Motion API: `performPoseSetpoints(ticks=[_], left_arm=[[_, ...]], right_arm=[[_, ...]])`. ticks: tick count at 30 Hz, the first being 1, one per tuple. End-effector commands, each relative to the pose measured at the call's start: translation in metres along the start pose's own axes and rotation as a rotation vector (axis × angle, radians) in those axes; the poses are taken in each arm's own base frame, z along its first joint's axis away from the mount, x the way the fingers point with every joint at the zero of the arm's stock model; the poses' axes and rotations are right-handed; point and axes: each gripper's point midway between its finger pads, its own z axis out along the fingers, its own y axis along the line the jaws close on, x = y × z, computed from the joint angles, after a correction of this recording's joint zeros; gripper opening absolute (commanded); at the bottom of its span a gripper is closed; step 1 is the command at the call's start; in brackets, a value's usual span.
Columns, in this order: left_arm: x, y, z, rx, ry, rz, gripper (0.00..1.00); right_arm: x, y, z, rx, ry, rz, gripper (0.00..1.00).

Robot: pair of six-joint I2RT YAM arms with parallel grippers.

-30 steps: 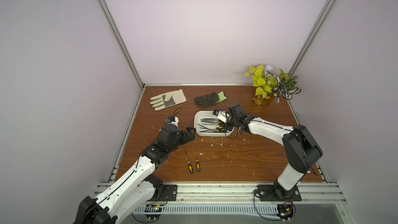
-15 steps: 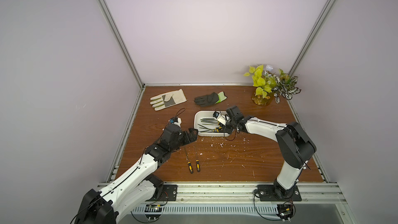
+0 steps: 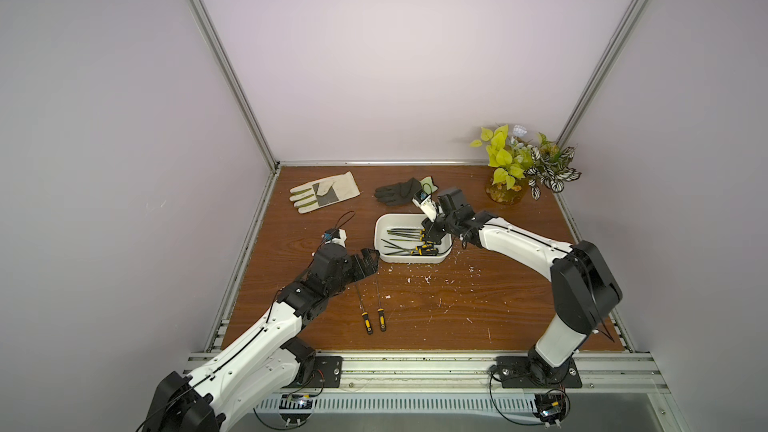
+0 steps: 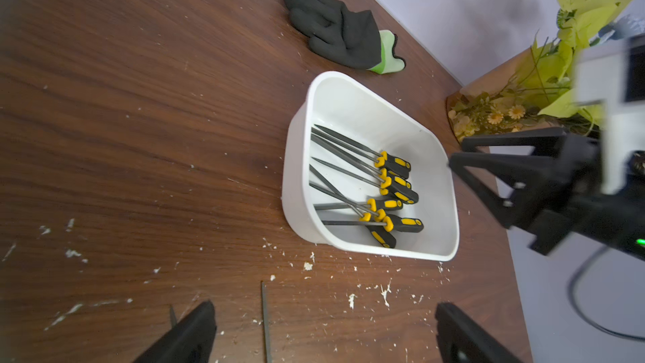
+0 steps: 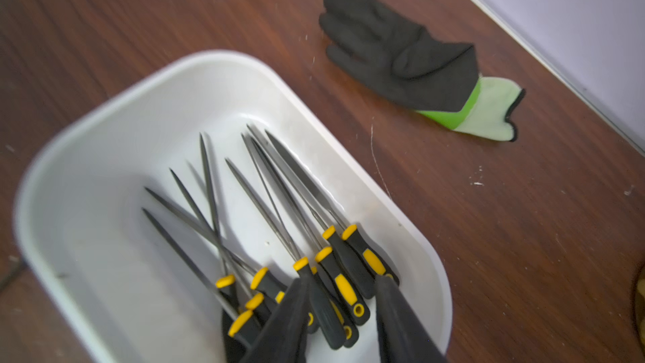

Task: Put the file tool into the storage box
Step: Place the file tool in the storage box, then pick up the file tool from the center of the board.

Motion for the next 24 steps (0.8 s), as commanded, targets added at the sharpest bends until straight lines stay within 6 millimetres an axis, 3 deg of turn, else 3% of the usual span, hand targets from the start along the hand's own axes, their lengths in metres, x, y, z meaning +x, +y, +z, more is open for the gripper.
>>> performPoseSetpoints(ticks=[1, 6, 11, 13, 17, 24], left_arm=[[-0.006, 0.021, -0.005, -0.081, -0.05, -0.015, 1.0], [-0.013, 0.036, -0.008, -0.101, -0.087, -0.046, 1.0], [-0.003, 0.042, 0.002, -0.094, -0.06, -0.083, 1.0], [0.0, 0.046, 0.004, -0.111, -0.05, -0.093, 1.0], [0.011, 0.052, 0.01, -0.098, -0.039, -0.138, 1.0], [0.019, 0.065, 0.01, -0.134, -0.035, -0.159, 1.0]], right_arm=[[-0.025, 0.026, -0.043, -0.021, -0.106, 0.187, 0.38], [0.001, 0.071, -0.07, 0.002, -0.146, 0.359, 0.39], [0.044, 0.134, -0.073, -0.154, -0.115, 0.515, 0.4], [0.06, 0.161, -0.072, -0.211, -0.088, 0.514, 0.41], [0.087, 0.189, -0.063, -0.198, 0.001, 0.475, 0.41], [0.102, 0.248, -0.056, -0.24, 0.064, 0.408, 0.42]])
